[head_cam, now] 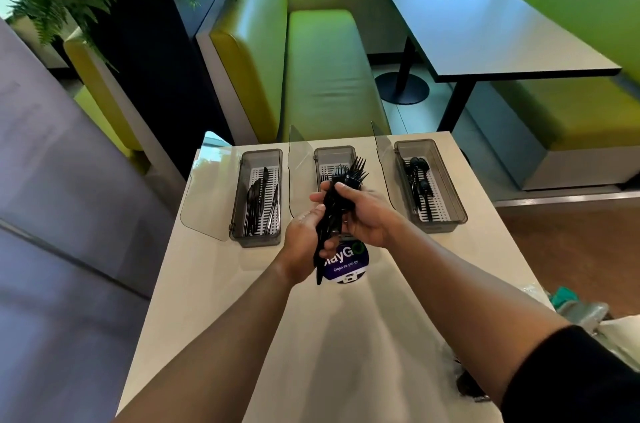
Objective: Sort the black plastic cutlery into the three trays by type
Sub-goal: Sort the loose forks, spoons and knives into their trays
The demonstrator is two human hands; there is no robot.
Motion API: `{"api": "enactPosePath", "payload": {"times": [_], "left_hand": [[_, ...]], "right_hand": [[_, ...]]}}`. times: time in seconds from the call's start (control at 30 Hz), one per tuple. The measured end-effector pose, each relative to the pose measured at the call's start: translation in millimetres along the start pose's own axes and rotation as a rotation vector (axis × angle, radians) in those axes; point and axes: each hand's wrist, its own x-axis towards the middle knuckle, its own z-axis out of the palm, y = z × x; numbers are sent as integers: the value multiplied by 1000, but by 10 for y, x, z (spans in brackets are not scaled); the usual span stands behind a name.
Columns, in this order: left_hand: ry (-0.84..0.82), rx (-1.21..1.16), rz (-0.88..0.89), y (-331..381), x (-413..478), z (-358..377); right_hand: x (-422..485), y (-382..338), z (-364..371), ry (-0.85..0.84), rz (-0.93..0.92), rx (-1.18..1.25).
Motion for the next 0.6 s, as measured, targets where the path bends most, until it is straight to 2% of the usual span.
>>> {"api": "enactPosePath", "payload": {"times": [0.33, 0.6], "left_hand": [[-31, 33, 50, 2, 13, -13], [3, 169, 72, 6, 28, -59]], "right_hand": [[-4, -45, -37, -18, 1, 58], [138, -95, 13, 163, -93, 201]]}}
